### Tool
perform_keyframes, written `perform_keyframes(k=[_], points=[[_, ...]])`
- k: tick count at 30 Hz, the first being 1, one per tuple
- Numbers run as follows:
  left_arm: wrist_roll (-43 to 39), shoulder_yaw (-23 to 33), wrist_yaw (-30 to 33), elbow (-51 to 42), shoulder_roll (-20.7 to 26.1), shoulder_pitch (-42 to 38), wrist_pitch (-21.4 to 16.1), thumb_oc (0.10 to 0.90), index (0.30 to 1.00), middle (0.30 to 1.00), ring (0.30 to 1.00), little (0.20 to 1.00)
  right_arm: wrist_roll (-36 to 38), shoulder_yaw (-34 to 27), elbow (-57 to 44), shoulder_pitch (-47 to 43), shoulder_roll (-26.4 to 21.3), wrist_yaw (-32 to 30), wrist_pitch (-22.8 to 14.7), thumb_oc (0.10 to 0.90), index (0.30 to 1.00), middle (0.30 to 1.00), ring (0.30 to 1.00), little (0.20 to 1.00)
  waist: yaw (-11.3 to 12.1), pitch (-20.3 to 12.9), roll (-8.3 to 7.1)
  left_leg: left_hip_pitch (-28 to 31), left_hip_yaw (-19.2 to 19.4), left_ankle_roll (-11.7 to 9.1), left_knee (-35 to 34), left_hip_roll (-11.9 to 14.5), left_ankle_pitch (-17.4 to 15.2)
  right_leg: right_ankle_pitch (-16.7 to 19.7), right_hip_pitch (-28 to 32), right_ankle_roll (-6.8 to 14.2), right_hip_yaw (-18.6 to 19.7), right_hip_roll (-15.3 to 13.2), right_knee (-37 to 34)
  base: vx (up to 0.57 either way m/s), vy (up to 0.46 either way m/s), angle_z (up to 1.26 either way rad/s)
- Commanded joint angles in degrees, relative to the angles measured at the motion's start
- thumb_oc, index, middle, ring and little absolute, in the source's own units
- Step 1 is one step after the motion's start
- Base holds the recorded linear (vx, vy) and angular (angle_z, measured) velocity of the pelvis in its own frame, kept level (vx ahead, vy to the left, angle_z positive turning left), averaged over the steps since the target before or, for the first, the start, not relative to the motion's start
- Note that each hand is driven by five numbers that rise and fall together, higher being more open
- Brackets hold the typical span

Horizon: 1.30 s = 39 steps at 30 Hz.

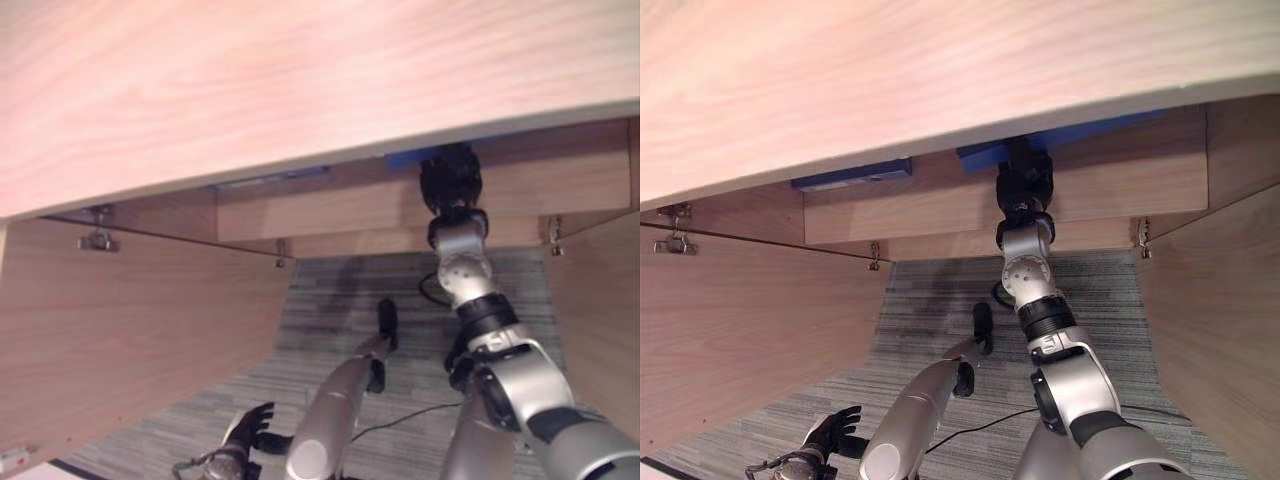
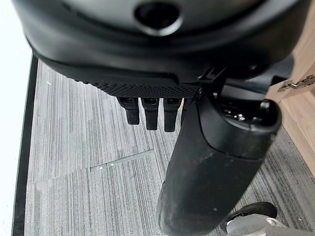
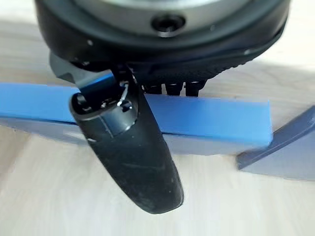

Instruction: Put the empty folder in the office cabinet

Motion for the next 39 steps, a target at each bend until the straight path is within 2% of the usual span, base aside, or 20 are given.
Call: perform_keyframes(k=[1, 2, 3, 7, 15, 16, 18, 20, 23, 24, 25, 27, 29, 30, 31, 32, 33, 34, 37, 39], points=[[3.5, -1.4, -2.1, 6.2, 4.1, 1.3, -1.0, 0.8, 0.9, 0.9, 0.9, 0.9, -13.4, 16.0, -1.6, -12.8, -8.1, 12.9, 10.3, 0.8, 0.9, 0.9, 0.9, 0.9, 1.1, -3.7, -0.88, 0.7, -2.0, -1.6, 2.3, 1.5, -8.5, 3.7, 5.4, 4.8, -0.4, 0.3, -9.9, -0.02, -0.048, 0.03], [3.5, -1.3, -2.1, 6.2, 3.9, 1.1, -1.0, 0.8, 0.9, 0.9, 0.9, 0.9, -13.4, 16.1, -1.4, -13.0, -8.2, 13.0, 10.4, 0.8, 0.9, 0.9, 0.9, 0.9, 1.0, -3.6, -0.77, 0.7, -2.0, -1.6, 2.3, 1.5, -8.5, 3.7, 5.4, 4.8, -0.4, 0.3, -9.9, -0.02, -0.062, 0.04], [3.9, -2.3, -3.2, 6.4, 4.6, 0.0, -1.3, 0.8, 0.9, 0.9, 0.9, 0.9, -16.9, 20.6, 0.7, -16.0, -10.6, 15.7, 13.2, 0.8, 0.9, 0.9, 0.9, 0.9, 1.0, -3.7, -1.41, 0.7, -2.1, -1.7, 2.1, 1.7, -8.3, 3.8, 5.4, 4.7, -0.6, 0.4, -10.0, -0.01, -0.049, 0.02], [4.6, -3.6, -3.9, 5.8, 4.9, -0.4, -1.5, 0.8, 0.9, 0.9, 0.9, 0.9, -19.4, 22.3, 4.9, -18.7, -10.5, 16.2, 15.3, 0.8, 0.9, 0.9, 0.9, 0.9, 0.8, -3.7, -1.64, 0.9, -2.3, -1.7, 2.1, 1.7, -8.2, 3.8, 5.5, 4.7, -0.9, 0.3, -9.7, 0.0, -0.021, 0.0], [5.4, -4.0, -2.5, 7.9, 2.8, 0.6, -0.8, 0.8, 0.9, 0.9, 0.9, 0.9, -12.1, 12.4, 8.2, -16.3, -2.4, 13.1, 11.3, 0.8, 0.9, 0.9, 0.9, 0.9, 1.7, -4.3, -1.21, 2.8, -3.0, -1.8, 0.5, 1.4, -7.9, 3.6, 6.9, 4.8, -1.0, 0.9, -10.3, 0.01, -0.028, 0.06], [5.5, -3.5, -2.1, 8.5, 2.5, 0.5, -0.6, 0.8, 0.9, 0.9, 0.9, 0.9, -9.8, 10.2, 7.9, -15.0, -0.6, 13.0, 9.8, 0.8, 0.9, 0.9, 0.9, 0.9, 1.9, -4.3, -0.97, 3.3, -3.0, -1.8, 0.2, 1.3, -7.8, 3.6, 7.3, 4.9, -1.0, 1.0, -10.6, 0.0, 0.0, 0.0], [5.6, -2.9, -2.1, 8.8, 2.3, 0.5, -0.6, 0.8, 0.9, 0.9, 0.9, 0.9, -9.2, 9.6, 8.6, -13.6, -0.2, 13.2, 9.6, 0.8, 0.9, 0.9, 0.9, 0.9, 2.0, -4.5, -0.69, 3.8, -3.1, -1.9, -0.3, 1.2, -7.6, 3.7, 7.7, 4.9, -1.1, 1.1, -11.0, 0.0, 0.0, 0.0], [5.6, -2.7, -2.4, 8.9, 2.6, 0.1, -0.5, 0.8, 0.9, 0.9, 0.9, 0.9, -11.9, 11.4, 10.9, -13.0, -1.1, 13.5, 11.4, 0.8, 0.9, 0.9, 0.9, 0.9, 2.0, -4.6, -0.53, 4.2, -3.1, -2.0, -0.8, 1.2, -7.3, 3.8, 8.1, 4.9, -1.2, 1.2, -11.4, 0.0, 0.0, 0.0], [5.1, -3.1, -3.7, 8.1, 3.5, -1.3, -0.7, 0.8, 0.9, 0.9, 0.9, 0.9, -23.8, 17.3, 16.8, -13.9, -4.5, 15.6, 18.2, 0.8, 0.9, 0.9, 0.9, 0.9, 1.5, -4.8, -0.86, 4.8, -3.0, -2.2, -1.7, 1.4, -6.6, 4.1, 8.5, 4.8, -1.3, 1.4, -12.1, 0.0, 0.0, 0.0], [5.1, -3.1, -3.7, 8.1, 3.4, -1.3, -0.7, 0.8, 0.9, 0.9, 0.9, 0.9, -23.8, 17.3, 17.0, -14.0, -4.5, 15.8, 18.2, 0.8, 0.9, 0.9, 0.9, 0.9, 1.5, -4.7, -0.81, 4.8, -3.0, -2.2, -1.7, 1.4, -6.6, 4.2, 8.5, 4.8, -1.3, 1.5, -12.1, 0.0, 0.0, 0.0], [3.9, -3.4, -4.0, 8.4, 3.3, -2.7, -0.8, 0.8, 0.9, 0.9, 0.9, 0.9, -44.5, 25.9, 25.6, -17.4, -6.3, 20.3, 23.9, 0.8, 0.9, 0.9, 0.9, 0.9, 0.3, -5.0, -1.99, 5.5, -2.8, -2.4, -2.6, 1.6, -6.1, 4.7, 9.3, 4.7, -1.4, 1.9, -13.4, 0.0, 0.0, 0.0], [3.9, -3.3, -4.0, 8.5, 3.3, -2.8, -0.8, 0.8, 0.9, 0.9, 0.9, 0.9, -44.6, 25.9, 25.8, -17.6, -6.2, 20.4, 23.8, 0.8, 0.9, 0.9, 0.9, 0.9, 0.2, -4.9, -1.93, 5.6, -2.9, -2.4, -2.6, 1.6, -6.1, 4.7, 9.4, 4.7, -1.5, 1.9, -13.4, 0.0, 0.001, -0.02], [3.6, -3.2, -4.1, 9.4, 2.6, -3.2, -0.6, 0.8, 0.9, 0.9, 0.9, 0.9, -61.5, 32.4, 29.4, -19.0, -4.8, 24.6, 25.8, 0.8, 0.9, 0.9, 0.9, 0.9, -0.5, -5.4, -2.54, 6.9, -3.2, -2.5, -3.7, 1.7, -5.6, 4.9, 10.7, 4.7, -1.6, 2.2, -14.6, 0.03, 0.016, -0.07], [3.8, -2.9, -4.6, 11.2, 1.4, -3.7, -0.5, 0.8, 0.9, 0.9, 0.9, 0.9, -75.0, 36.9, 31.1, -18.9, -2.7, 26.2, 25.1, 0.8, 0.9, 0.9, 0.9, 0.9, -0.8, -6.5, -2.96, 8.9, -3.8, -2.5, -5.2, 1.6, -5.4, 4.8, 12.5, 4.8, -1.5, 2.5, -15.7, 0.07, 0.026, -0.07], [4.1, -2.8, -4.6, 12.1, 0.8, -4.0, -0.6, 0.8, 0.9, 0.9, 0.9, 0.9, -79.7, 37.8, 32.1, -18.5, -1.8, 26.0, 24.6, 0.8, 0.9, 0.9, 0.9, 0.9, -0.9, -7.1, -3.0, 10.1, -4.0, -2.5, -6.0, 1.5, -5.3, 4.8, 13.6, 4.9, -1.6, 2.6, -16.3, 0.06, 0.018, -0.08], [4.1, -2.8, -4.6, 12.1, 0.8, -4.0, -0.6, 0.8, 0.9, 0.9, 0.9, 0.9, -79.7, 37.8, 32.1, -18.5, -1.8, 26.0, 24.6, 0.8, 0.9, 0.9, 0.9, 0.9, -0.9, -7.1, -2.99, 10.1, -4.0, -2.5, -6.0, 1.5, -5.3, 4.8, 13.6, 4.9, -1.6, 2.6, -16.3, 0.07, 0.0, -0.13], [4.9, -2.6, -4.7, 14.4, -0.6, -4.3, -0.6, 0.8, 0.9, 0.9, 0.9, 0.9, -89.0, 38.9, 35.6, -17.2, -0.6, 25.4, 23.7, 0.8, 0.9, 0.9, 0.9, 0.9, -0.5, -8.2, -3.06, 12.2, -4.4, -2.4, -7.4, 1.5, -5.0, 4.8, 15.5, 5.1, -1.9, 2.6, -17.1, 0.08, -0.018, -0.15], [5.7, -2.3, -4.3, 15.6, -1.3, -4.3, -0.8, 0.8, 0.9, 0.9, 0.9, 0.9, -94.0, 39.2, 37.6, -16.0, 0.0, 24.9, 23.3, 0.8, 0.9, 0.9, 0.9, 0.9, -0.4, -8.8, -2.91, 13.8, -4.8, -2.5, -8.4, 1.5, -4.7, 4.8, 17.2, 5.3, -2.3, 2.8, -17.9, 0.1, -0.021, -0.11], [7.1, -1.4, -4.2, 17.9, -2.3, -4.6, -0.9, 0.8, 0.9, 0.9, 0.9, 0.9, -101.6, 38.9, 40.4, -13.8, -0.1, 24.9, 23.2, 0.8, 0.9, 0.9, 0.9, 0.9, 0.1, -9.7, -2.54, 16.3, -5.7, -2.6, -10.1, 1.5, -4.1, 4.7, 19.5, 5.5, -2.9, 3.2, -19.0, 0.03, -0.017, 0.0], [8.3, -1.0, -4.3, 18.7, -2.5, -4.7, -0.8, 0.8, 0.9, 0.9, 0.9, 0.9, -102.3, 38.0, 40.9, -12.9, -0.7, 24.9, 23.3, 0.8, 0.9, 0.9, 0.9, 0.9, 0.1, -10.1, -2.34, 17.1, -6.1, -2.6, -11.0, 1.6, -3.8, 4.7, 20.2, 5.6, -2.9, 3.6, -19.6, 0.0, -0.028, 0.07]])
